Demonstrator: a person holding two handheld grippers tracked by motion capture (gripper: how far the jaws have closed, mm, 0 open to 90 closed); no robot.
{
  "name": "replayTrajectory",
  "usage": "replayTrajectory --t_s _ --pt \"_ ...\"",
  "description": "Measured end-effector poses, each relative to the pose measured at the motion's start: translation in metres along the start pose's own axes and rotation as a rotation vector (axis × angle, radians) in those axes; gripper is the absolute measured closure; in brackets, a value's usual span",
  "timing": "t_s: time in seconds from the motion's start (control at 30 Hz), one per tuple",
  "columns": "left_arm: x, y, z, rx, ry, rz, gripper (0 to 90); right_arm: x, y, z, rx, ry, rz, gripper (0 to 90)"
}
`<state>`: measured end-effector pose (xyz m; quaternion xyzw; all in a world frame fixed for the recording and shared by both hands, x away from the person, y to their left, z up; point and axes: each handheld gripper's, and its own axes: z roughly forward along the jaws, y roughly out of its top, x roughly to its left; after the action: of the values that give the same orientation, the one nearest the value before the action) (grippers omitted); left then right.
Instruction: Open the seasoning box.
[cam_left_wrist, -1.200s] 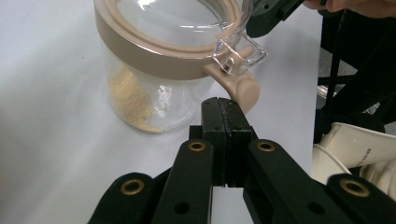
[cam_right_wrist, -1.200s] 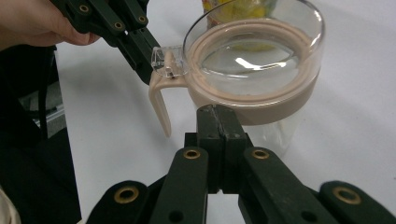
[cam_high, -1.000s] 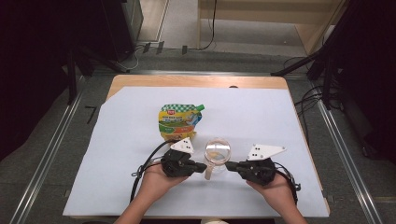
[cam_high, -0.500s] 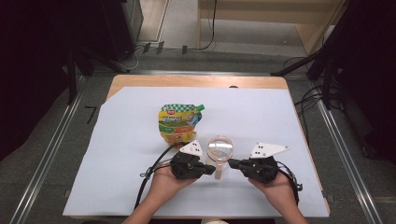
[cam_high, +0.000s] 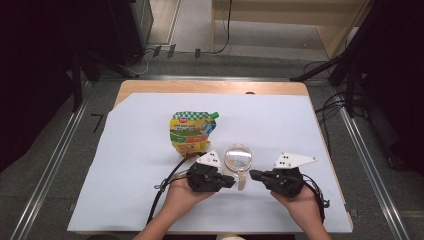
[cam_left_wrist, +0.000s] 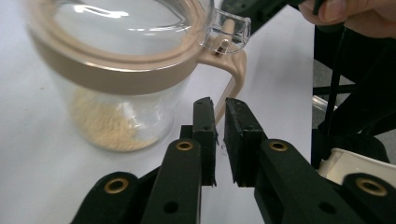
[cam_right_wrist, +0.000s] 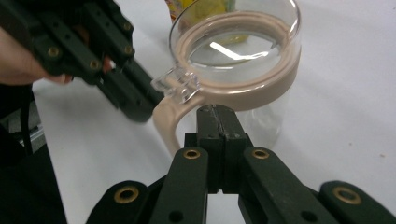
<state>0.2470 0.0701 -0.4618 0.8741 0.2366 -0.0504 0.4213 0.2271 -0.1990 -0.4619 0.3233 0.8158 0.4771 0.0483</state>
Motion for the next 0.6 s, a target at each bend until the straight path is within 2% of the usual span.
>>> replayTrajectory --t_s 0.13,0.17,0.23,0.3,0.43,0.5,0.53,0.6 --pt "0.001 -0.004 -0.010 -0.014 -0.008 -0.001 72.1 0.007 -0.002 -0.004 -0.003 -0.001 0.003 90.0" --pt "0.001 -0.006 -0.016 0.005 0.001 0.000 70.0 0.014 -0.004 -0.005 0.000 0.002 0.007 90.0" --pt "0.002 -0.007 -0.019 0.001 -0.005 0.001 66.3 0.018 -0.006 -0.006 0.003 0.002 0.001 90.0" --pt "0.006 -0.009 -0.027 -0.014 -0.004 -0.004 62.0 0.029 -0.010 -0.006 0.002 0.000 -0.015 90.0" --pt "0.016 -0.013 -0.033 -0.031 0.002 -0.033 55.1 0.037 -0.010 0.003 0.006 0.018 -0.027 90.0" --pt "0.019 -0.015 -0.036 -0.044 0.013 -0.049 54.9 0.038 -0.011 0.010 0.019 0.034 -0.025 90.0" --pt "0.019 -0.015 -0.036 -0.044 0.013 -0.049 54.4 0.038 -0.011 0.010 0.019 0.034 -0.025 90.0" --pt "0.022 -0.016 -0.037 -0.052 0.016 -0.049 52.0 0.042 -0.014 0.021 0.041 0.046 -0.025 90.0"
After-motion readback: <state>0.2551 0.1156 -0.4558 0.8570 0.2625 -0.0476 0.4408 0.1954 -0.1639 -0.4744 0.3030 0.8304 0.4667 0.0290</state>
